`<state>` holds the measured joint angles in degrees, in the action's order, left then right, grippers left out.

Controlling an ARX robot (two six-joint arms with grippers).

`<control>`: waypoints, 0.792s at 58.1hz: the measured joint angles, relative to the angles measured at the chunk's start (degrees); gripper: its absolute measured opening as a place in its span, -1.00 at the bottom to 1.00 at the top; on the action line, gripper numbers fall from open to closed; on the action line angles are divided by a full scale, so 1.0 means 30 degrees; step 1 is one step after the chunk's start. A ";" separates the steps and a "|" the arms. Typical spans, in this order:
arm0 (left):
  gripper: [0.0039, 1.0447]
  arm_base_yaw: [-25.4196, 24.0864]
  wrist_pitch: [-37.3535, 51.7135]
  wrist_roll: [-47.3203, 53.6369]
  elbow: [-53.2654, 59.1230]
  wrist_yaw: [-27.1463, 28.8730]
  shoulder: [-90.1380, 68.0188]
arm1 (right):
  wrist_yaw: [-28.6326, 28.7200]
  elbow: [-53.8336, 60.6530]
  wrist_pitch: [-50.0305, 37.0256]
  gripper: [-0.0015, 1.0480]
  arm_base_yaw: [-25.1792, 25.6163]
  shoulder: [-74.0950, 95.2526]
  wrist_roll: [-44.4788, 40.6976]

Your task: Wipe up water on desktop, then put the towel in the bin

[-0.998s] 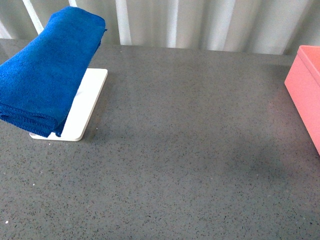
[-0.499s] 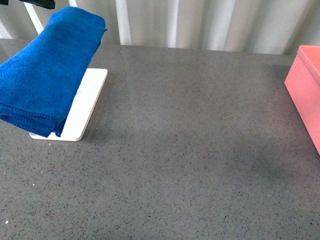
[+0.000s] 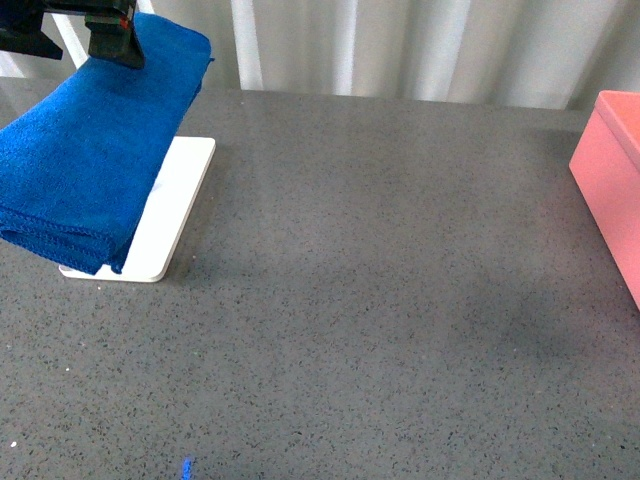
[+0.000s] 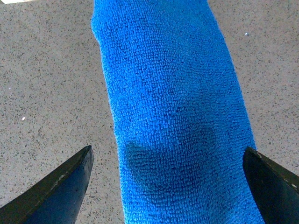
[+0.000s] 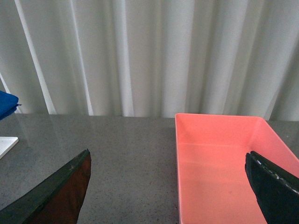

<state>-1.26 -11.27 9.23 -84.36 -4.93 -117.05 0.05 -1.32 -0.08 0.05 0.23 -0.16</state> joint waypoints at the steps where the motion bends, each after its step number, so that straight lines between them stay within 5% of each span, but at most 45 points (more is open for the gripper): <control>1: 0.88 0.0036 0.0029 0.0000 0.0000 0.0087 -0.0080 | 0.0000 0.0000 0.0000 0.86 0.0000 0.0000 0.0000; 18: 0.85 0.0335 0.0393 0.0022 -0.0204 0.0597 -0.0546 | 0.0000 0.0000 0.0000 0.86 0.0000 0.0000 0.0007; 46: -0.88 0.0670 0.0233 -0.0146 0.0393 0.0087 -0.0503 | 0.0000 0.0000 0.0000 0.86 0.0000 0.0000 0.0000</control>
<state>0.75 -10.57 8.80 -83.18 -4.67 -118.56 0.05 -1.32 -0.08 0.05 0.23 -0.16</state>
